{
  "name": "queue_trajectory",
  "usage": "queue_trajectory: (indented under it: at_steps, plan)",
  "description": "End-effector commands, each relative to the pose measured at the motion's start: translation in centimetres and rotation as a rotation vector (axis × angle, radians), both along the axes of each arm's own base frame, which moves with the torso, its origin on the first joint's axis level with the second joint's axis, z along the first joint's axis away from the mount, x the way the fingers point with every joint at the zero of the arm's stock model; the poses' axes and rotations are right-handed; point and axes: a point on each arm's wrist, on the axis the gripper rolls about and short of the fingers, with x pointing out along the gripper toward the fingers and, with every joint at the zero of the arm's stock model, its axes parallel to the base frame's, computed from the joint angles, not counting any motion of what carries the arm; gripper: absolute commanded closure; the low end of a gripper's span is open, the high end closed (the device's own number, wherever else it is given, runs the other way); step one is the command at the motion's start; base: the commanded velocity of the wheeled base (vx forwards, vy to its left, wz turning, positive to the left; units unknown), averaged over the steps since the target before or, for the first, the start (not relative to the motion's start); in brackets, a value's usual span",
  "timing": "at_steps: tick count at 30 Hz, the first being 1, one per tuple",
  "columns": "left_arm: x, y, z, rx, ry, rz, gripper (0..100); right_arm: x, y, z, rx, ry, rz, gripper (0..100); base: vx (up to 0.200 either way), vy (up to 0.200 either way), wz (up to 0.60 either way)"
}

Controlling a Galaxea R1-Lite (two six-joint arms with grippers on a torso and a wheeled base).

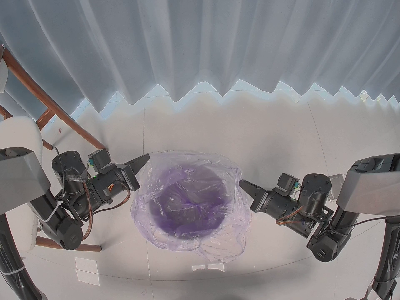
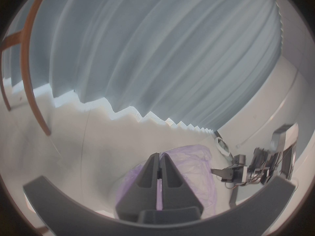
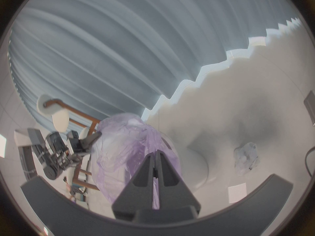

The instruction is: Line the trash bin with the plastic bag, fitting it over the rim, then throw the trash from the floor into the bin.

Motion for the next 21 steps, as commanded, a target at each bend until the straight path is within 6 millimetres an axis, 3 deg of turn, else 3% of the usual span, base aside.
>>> queue_trajectory:
  at_steps: [1,6,21]
  plan:
    - [0.7,0.3,0.1,-0.110,0.060,-0.001,100,1.5,-1.1,1.0,0.100,0.008,-0.011,100,0.000,0.000,0.00]
    - [1.9,0.8,0.9,-0.241,0.100,0.004,100,2.8,-1.4,1.7,0.205,0.033,-0.019,100,0.000,0.000,0.00]
    - [5.5,2.1,-2.5,-0.260,0.162,0.037,100,6.7,-0.9,0.7,0.225,0.010,-0.042,100,0.000,0.000,0.00]
